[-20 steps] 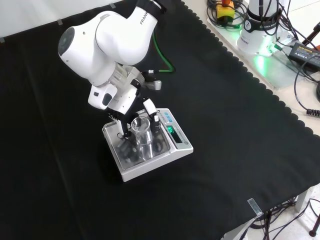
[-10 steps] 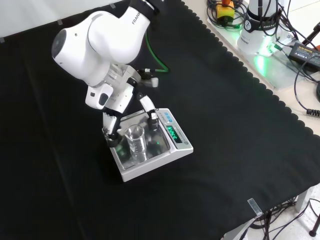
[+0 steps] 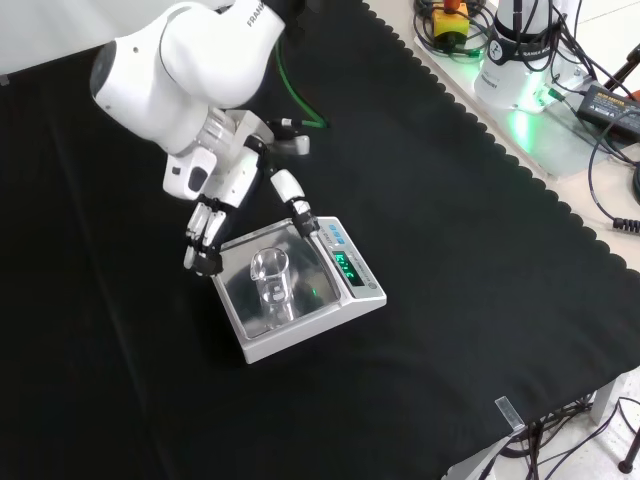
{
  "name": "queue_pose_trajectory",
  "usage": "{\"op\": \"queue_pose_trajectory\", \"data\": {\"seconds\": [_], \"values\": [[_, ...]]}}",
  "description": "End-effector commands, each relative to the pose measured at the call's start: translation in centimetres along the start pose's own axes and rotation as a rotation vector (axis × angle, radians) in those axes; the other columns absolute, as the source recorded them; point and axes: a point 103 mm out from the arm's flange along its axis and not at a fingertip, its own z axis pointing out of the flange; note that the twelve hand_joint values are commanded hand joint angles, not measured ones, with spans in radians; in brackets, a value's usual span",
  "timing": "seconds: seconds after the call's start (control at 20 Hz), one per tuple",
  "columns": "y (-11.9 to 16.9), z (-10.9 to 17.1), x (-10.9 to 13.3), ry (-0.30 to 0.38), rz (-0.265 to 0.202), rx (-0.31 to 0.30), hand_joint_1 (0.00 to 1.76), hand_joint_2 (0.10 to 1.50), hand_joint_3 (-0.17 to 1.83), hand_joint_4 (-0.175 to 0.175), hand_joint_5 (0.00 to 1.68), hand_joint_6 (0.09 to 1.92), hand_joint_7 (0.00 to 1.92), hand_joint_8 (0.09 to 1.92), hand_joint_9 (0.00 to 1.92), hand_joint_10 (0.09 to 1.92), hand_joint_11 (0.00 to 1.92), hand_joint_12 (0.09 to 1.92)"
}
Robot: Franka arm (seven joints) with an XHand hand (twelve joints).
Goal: Put the beaker on the electronic balance.
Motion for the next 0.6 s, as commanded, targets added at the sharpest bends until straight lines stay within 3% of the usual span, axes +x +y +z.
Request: {"op": "queue_pose_trajectory", "data": {"seconds": [0.05,0.2,0.3,0.4,0.6], "values": [[-5.9,-3.6,-1.7,0.104,-0.072,-0.116,0.47,0.64,0.08,-0.094,0.00,0.09,0.00,0.09,0.00,0.11,0.00,1.33],[-9.8,-5.4,-3.5,0.221,-0.183,-0.214,0.48,0.67,0.05,-0.105,0.03,0.09,0.08,0.09,0.00,0.35,0.00,1.39],[-12.5,-6.7,-4.7,0.285,-0.248,-0.263,0.49,0.69,0.03,-0.114,0.09,0.09,0.08,0.35,0.00,0.57,0.00,1.43],[-14.9,-8.1,-5.9,0.316,-0.302,-0.273,0.50,0.70,0.02,-0.119,0.14,0.09,0.04,0.64,0.00,0.73,0.00,1.48],[-19.3,-10.6,-8.6,0.410,-0.380,-0.290,0.53,0.72,0.02,-0.122,0.20,0.09,0.04,0.83,0.00,0.90,0.00,1.54]]}}
